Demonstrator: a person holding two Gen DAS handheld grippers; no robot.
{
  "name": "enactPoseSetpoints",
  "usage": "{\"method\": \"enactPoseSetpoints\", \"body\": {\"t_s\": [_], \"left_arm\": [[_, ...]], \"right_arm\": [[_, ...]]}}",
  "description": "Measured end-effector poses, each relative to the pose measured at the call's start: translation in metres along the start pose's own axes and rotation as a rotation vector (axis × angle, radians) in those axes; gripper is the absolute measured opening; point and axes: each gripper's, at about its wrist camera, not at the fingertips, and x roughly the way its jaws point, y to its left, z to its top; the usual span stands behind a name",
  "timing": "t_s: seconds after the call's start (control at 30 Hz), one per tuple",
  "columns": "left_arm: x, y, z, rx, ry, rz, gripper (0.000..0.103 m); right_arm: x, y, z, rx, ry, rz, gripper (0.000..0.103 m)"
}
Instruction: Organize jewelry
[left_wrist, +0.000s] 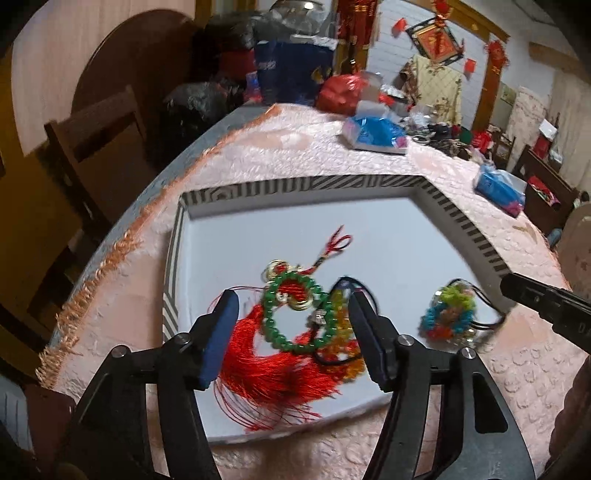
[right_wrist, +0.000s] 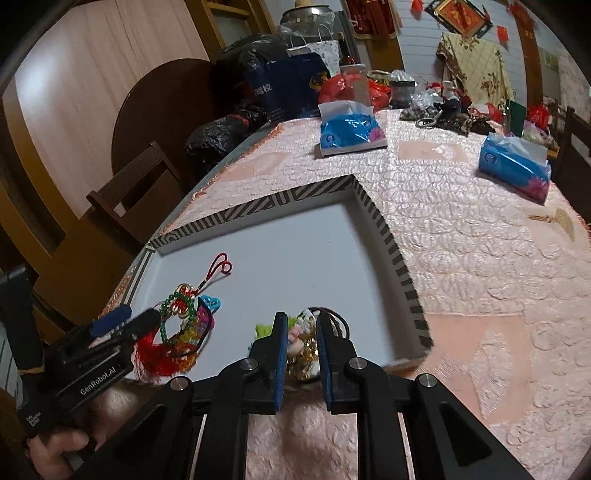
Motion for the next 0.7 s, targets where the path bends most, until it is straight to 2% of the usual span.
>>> {"method": "enactPoseSetpoints", "body": {"t_s": [0.1, 0.2, 0.27, 0.33, 0.4, 0.47, 0.53, 0.6, 0.67, 0.7], "left_arm": [[-0.009, -0.011, -0.004, 0.055, 0.006, -0.016, 0.063], [-0.021, -0.024, -0.008, 0.120, -0.013, 0.020, 0.065], [-0.032, -0.028, -0.011, 0.134, -0.036, 0.027, 0.076], [-0.045, -0.031, -0.013, 0.128, -0.058, 0.022, 0.082], [-0.054, -0.031, -0.011, 0.105, -0.054, -0.003, 0.083], [-0.059, -0.034, -0.009, 0.097, -0.015, -0.008, 0.085], [-0.064, -0.039, -0.006, 0.098, 0.031, 0.033, 0.085], [-0.074, -0.044, -0.007, 0.113, 0.042, 0.056, 0.085], [-0.087, -0.049, -0.009, 0.128, 0.053, 0.051, 0.085], [-0.093, -0.050, -0.009, 0.131, 0.055, 0.052, 0.085]], "right_arm": [[-0.012, 0.003, -0.010, -0.033, 0.001, -0.021, 0.014], [-0.023, 0.005, -0.024, -0.051, 0.027, -0.049, 0.014], [-0.030, 0.009, -0.033, -0.066, 0.047, -0.059, 0.014], [-0.036, 0.011, -0.037, -0.063, 0.060, -0.059, 0.015], [-0.044, 0.015, -0.039, -0.054, 0.072, -0.049, 0.023], [-0.055, 0.021, -0.037, -0.047, 0.080, -0.070, 0.052], [-0.064, 0.029, -0.033, -0.055, 0.086, -0.087, 0.060], [-0.074, 0.037, -0.028, -0.066, 0.096, -0.091, 0.061], [-0.083, 0.044, -0.024, -0.081, 0.101, -0.108, 0.068], [-0.087, 0.047, -0.023, -0.090, 0.095, -0.111, 0.068]]}}
